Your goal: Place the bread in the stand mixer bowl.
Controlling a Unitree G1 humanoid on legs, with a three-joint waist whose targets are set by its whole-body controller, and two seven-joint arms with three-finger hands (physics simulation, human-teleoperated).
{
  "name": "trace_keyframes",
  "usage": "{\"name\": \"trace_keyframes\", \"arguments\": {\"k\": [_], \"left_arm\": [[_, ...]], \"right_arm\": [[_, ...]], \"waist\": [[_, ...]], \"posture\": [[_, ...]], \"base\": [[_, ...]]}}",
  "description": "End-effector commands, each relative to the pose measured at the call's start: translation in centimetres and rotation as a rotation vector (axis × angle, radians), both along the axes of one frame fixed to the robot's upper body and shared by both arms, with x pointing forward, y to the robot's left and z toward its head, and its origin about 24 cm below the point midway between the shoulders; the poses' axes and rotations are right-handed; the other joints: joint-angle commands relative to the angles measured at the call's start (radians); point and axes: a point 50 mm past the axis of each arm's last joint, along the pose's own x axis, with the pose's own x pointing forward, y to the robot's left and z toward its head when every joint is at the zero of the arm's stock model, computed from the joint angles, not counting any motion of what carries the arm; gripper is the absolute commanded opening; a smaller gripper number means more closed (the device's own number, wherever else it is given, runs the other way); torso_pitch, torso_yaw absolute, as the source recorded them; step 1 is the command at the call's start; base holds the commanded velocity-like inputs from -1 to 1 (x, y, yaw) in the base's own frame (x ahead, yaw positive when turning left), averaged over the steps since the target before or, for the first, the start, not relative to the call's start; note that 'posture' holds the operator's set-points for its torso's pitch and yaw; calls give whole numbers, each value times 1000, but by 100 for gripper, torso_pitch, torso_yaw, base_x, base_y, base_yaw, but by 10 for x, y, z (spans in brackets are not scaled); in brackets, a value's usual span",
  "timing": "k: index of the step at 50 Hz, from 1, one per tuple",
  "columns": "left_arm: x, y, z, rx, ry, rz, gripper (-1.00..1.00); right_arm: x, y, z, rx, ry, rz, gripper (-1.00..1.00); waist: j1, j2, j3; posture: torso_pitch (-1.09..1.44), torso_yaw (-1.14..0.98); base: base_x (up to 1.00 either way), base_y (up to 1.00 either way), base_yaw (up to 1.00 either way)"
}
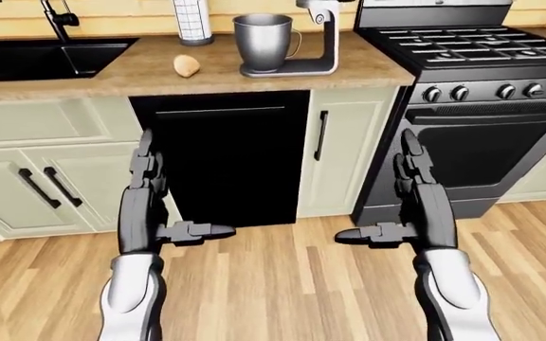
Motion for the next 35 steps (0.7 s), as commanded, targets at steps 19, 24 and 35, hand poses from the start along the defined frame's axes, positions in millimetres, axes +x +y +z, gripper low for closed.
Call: {"name": "trace_keyframes", "arguments": {"k": [19,24,35], "left_arm": [[-1,-2,12,9,-76,-12,100],[-2,-2,12,8,-77,-11,100],[-2,-2,13,10,-76,-11,100]], "right_arm": [[-2,0,10,-12,-65,-2,100],[-3,0,11,-11,-73,0,100],[-3,0,11,-15,-72,-1,100]], "waist": [[2,101,-18],[8,62,-2],[13,45,-25]], "posture": [[0,0],[0,0],[0,0]], "base": [[0,19,0],[0,0,0],[0,0,0]]}}
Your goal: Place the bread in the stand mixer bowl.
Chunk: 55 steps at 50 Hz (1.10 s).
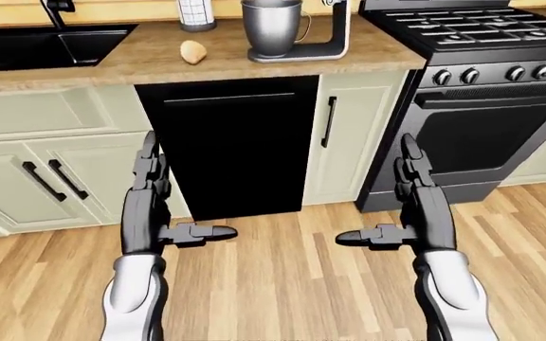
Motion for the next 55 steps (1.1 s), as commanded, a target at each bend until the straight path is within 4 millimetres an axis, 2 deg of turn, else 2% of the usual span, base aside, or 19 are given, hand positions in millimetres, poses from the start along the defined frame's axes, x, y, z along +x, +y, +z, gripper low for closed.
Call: {"name": "trace_keyframes", "arguments": {"k": [1,8,21,22,24,32,35,38,39,41,44,46,49,50,51,52,53,54,55], "left_arm": [[-3,-1,16,14,-91,-2,100],[-3,-1,16,16,-91,-3,100],[-3,0,16,13,-94,-1,100],[-2,0,16,14,-94,-1,100],[-2,0,17,13,-96,0,100],[-3,0,19,14,-99,-2,100],[-3,0,20,13,-99,-1,100],[-3,0,19,12,-100,-1,100],[-3,0,19,12,-101,-1,100],[-3,0,19,13,-101,-1,100],[-3,0,19,12,-101,0,100],[-3,1,19,12,-101,0,100],[-3,1,20,11,-101,0,100],[-3,1,20,12,-102,1,100],[-3,1,20,11,-102,1,100],[-3,1,20,11,-102,2,100],[-3,1,20,11,-102,1,100],[-3,1,20,11,-102,1,100],[-3,1,20,11,-103,2,100]], "right_arm": [[-3,2,16,-11,-96,12,100],[-3,3,17,-12,-97,12,100],[-3,3,17,-16,-98,13,100],[-3,3,17,-16,-98,13,100],[-3,3,18,-17,-98,13,100],[-3,3,19,-19,-102,13,100],[-2,3,19,-20,-101,13,100],[-2,3,20,-20,-102,13,100],[-2,3,20,-20,-102,13,100],[-2,3,19,-20,-100,13,100],[-2,3,19,-20,-98,13,100],[-2,3,19,-20,-98,12,100],[-2,4,19,-21,-96,13,100],[-2,4,19,-21,-97,13,100],[-2,4,19,-21,-96,13,100],[-2,4,19,-21,-97,12,100],[-2,4,19,-22,-97,12,100],[-2,4,19,-22,-97,12,100],[-2,4,19,-22,-97,12,100]], "waist": [[0,0,-18],[-4,7,-27],[-5,6,-34],[-6,10,-46],[-7,12,-17],[-10,8,-3],[-10,22,0],[-8,51,6],[-9,53,6],[-7,41,-2],[-3,49,-2],[-2,39,-5],[2,8,4],[3,-9,2],[3,-36,-6],[2,-36,-8],[-10,-21,-4],[-7,-32,3],[-12,-31,6]], "posture": [[0,0],[0,0],[0,0],[0,0],[0,0],[0,0],[0,0],[0,0],[0,0],[0,0],[0,0],[0,0],[0,0],[0,0],[0,0],[0,0],[0,0],[0,0],[0,0]], "base": [[0,0,0],[0,0,0],[0,0,0],[5,0,0],[7,0,0],[8,0,0],[10,0,0],[10,0,0],[11,0,0],[10,0,0],[10,0,0],[10,0,0],[10,0,0],[10,0,0],[10,0,0],[9,0,0],[11,0,0],[11,0,0],[9,0,0]]}}
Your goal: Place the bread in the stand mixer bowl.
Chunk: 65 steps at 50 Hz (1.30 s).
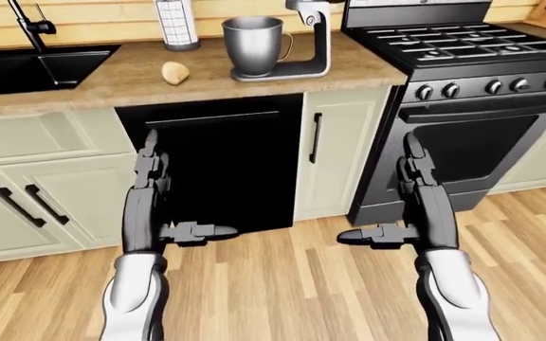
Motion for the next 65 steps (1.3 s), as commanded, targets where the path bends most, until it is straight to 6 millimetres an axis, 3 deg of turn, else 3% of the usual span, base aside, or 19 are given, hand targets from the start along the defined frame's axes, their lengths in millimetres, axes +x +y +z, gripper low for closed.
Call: {"name": "trace_keyframes", "arguments": {"k": [1,6,9,18,22,23,25,31,35,36,37,41,45,47,56,58,60,61,65], "left_arm": [[-4,4,19,20,-99,20,100],[-4,4,19,20,-101,20,100],[-4,4,20,19,-103,21,100],[-4,4,19,19,-105,23,100],[-4,5,20,19,-107,24,100],[-4,5,20,20,-108,25,100],[-4,6,22,19,-111,28,100],[-5,7,24,21,-118,34,100],[-5,7,24,20,-119,35,100],[-5,8,24,21,-119,36,100],[-5,9,25,22,-121,40,100],[-7,11,28,32,-130,54,100],[-8,14,35,42,-143,73,100],[-9,15,36,42,-146,78,100],[-10,19,43,48,-163,101,100],[-10,20,44,49,-167,104,100],[-10,20,45,50,-170,107,100],[-10,20,45,51,-172,108,100],[-10,21,47,60,-181,118,100]], "right_arm": [[-2,6,17,-6,-100,30,100],[-2,6,17,-6,-100,30,100],[-2,6,17,-7,-100,31,100],[-2,6,17,-8,-100,33,100],[-2,6,18,-9,-102,33,100],[-2,6,18,-10,-103,33,100],[-2,7,18,-9,-103,34,100],[-2,7,19,-11,-103,33,100],[-3,7,19,-11,-104,33,100],[-3,7,18,-11,-104,33,100],[-4,7,19,-11,-106,32,100],[-4,7,19,-13,-107,34,100],[-3,8,20,-13,-109,35,100],[-3,8,20,-13,-109,35,100],[-4,9,21,-14,-110,36,100],[-3,9,21,-14,-110,37,100],[-3,8,21,-14,-110,37,100],[-3,8,21,-15,-110,37,100],[-3,8,21,-14,-110,37,100]], "waist": [[3,-5,-17],[6,43,-1],[3,121,-23],[16,43,-16],[16,-56,-36],[5,-7,-24],[7,-20,-22],[6,34,-6],[4,138,-32],[16,84,-18],[10,104,-16],[16,73,-22],[19,21,-13],[18,-34,-28],[8,34,-8],[4,67,-7],[3,132,-29],[15,88,-19],[14,84,-22]], "posture": [[0,0],[0,0],[0,0],[0,0],[0,0],[0,0],[0,0],[0,0],[0,0],[0,0],[0,0],[0,0],[0,0],[0,0],[0,0],[0,0],[0,0],[0,0],[0,0]], "base": [[10,0,0],[10,0,0],[10,0,0],[10,0,0],[10,0,0],[10,0,0],[10,0,0],[10,0,0],[10,0,0],[10,0,0],[10,0,0],[10,0,0],[11,0,0],[11,0,0],[10,0,0],[10,0,0],[10,0,0],[11,0,0],[10,0,0]]}}
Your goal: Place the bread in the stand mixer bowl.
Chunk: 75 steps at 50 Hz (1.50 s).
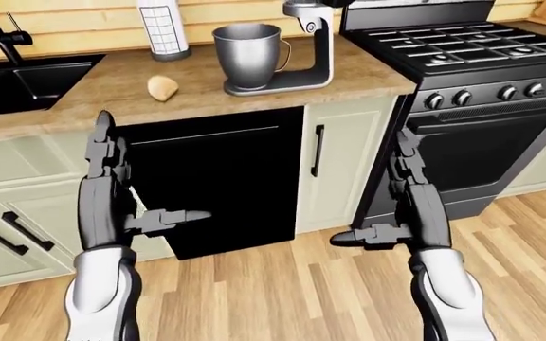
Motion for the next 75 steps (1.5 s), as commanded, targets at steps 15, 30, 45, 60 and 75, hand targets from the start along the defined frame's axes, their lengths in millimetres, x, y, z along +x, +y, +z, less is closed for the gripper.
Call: {"name": "trace_keyframes", "arguments": {"k": [15,30,45,60,75], "left_arm": [[-7,-2,27,63,-130,22,100],[-8,2,31,72,-141,49,100],[-7,4,33,71,-148,55,100],[-7,6,33,73,-154,60,100],[-7,7,32,72,-157,62,100]], "right_arm": [[-1,-1,19,-18,-107,-8,100],[0,0,23,-22,-112,-3,100],[0,0,23,-24,-112,-3,100],[0,1,23,-25,-108,-4,100],[1,1,23,-24,-104,-5,100]], "waist": [[-11,-51,-4],[-2,-47,-8],[-16,59,-23],[-8,-89,-12],[-6,11,-16]], "posture": [[0,0],[0,0],[0,0],[0,0],[0,0]], "base": [[10,0,0],[11,0,0],[10,0,0],[10,0,0],[10,0,0]]}}
